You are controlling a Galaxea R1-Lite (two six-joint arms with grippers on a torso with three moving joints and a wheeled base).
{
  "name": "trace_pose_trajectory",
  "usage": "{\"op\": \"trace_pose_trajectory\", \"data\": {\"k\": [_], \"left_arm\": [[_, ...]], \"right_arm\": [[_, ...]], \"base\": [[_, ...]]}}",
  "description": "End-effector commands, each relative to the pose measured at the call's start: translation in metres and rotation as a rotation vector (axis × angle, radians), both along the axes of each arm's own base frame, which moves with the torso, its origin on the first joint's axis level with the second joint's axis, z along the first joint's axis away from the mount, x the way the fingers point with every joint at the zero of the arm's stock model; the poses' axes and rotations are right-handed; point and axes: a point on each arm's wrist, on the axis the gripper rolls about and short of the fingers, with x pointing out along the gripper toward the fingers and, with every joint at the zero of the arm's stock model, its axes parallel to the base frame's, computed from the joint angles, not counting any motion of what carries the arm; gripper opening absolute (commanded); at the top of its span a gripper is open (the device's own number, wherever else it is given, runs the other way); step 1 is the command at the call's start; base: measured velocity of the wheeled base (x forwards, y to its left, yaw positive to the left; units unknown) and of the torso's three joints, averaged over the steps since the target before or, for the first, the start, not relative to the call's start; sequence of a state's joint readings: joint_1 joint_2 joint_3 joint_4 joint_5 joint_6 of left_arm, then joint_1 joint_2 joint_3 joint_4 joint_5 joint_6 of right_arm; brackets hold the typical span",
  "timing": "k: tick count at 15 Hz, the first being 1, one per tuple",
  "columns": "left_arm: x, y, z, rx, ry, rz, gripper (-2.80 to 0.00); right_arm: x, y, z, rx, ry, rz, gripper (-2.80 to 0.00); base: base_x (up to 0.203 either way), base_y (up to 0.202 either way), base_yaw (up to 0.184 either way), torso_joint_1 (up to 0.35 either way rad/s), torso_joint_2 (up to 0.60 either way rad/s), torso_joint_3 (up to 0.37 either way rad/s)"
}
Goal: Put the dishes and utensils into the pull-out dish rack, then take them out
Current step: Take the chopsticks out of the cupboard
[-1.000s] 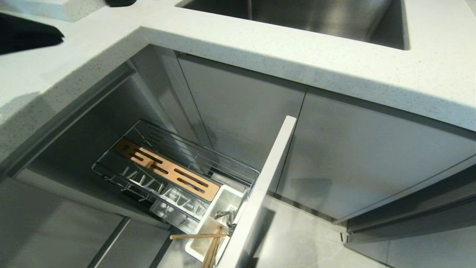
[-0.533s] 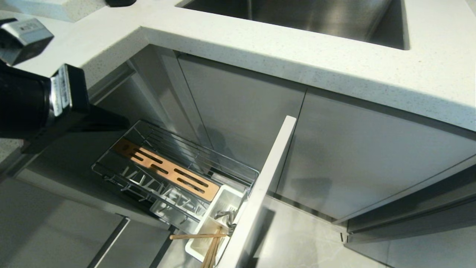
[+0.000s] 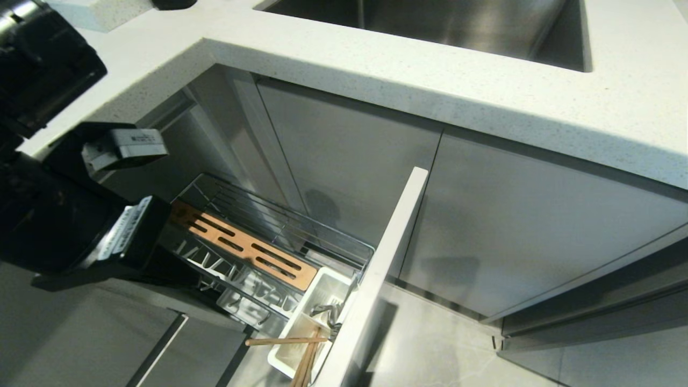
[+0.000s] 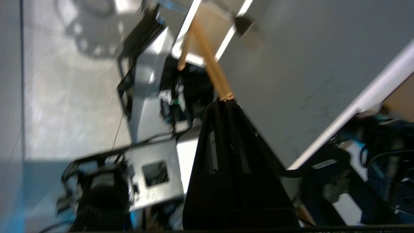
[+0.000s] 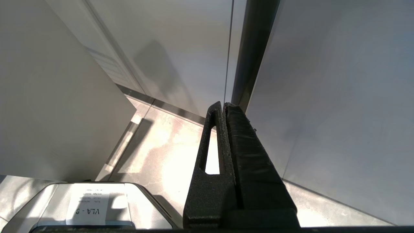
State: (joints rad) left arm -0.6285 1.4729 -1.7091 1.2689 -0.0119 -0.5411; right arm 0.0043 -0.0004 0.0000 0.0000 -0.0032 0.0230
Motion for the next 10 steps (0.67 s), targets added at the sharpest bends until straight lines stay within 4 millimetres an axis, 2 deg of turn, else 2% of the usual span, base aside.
{"op": "trace_pose_trajectory", "data": {"k": [1,2,3,6,10], "left_arm": [[0.014,-0.011,-0.014,0.059,0.082,-0.002,-2.80],[0.019,-0.017,-0.020,0.089,0.121,-0.008,-2.80],[0.023,-0.022,-0.027,0.115,0.155,-0.017,0.00],[0.034,-0.039,-0.044,0.173,0.237,-0.043,0.00],[0.053,-0.059,-0.078,0.308,0.408,-0.056,0.00]], "right_arm": [[0.000,0.000,0.000,0.000,0.002,0.002,-2.80],[0.000,0.000,0.000,0.000,0.001,0.000,-2.80],[0.000,0.000,0.000,0.000,0.002,0.002,-2.80],[0.000,0.000,0.000,0.000,0.002,0.000,-2.80],[0.000,0.000,0.000,0.000,0.002,0.001,-2.80]], "base": [[0.000,0.000,0.000,0.000,0.00,0.000],[0.000,0.000,0.000,0.000,0.00,0.000],[0.000,0.000,0.000,0.000,0.00,0.000],[0.000,0.000,0.000,0.000,0.00,0.000],[0.000,0.000,0.000,0.000,0.00,0.000]]}}
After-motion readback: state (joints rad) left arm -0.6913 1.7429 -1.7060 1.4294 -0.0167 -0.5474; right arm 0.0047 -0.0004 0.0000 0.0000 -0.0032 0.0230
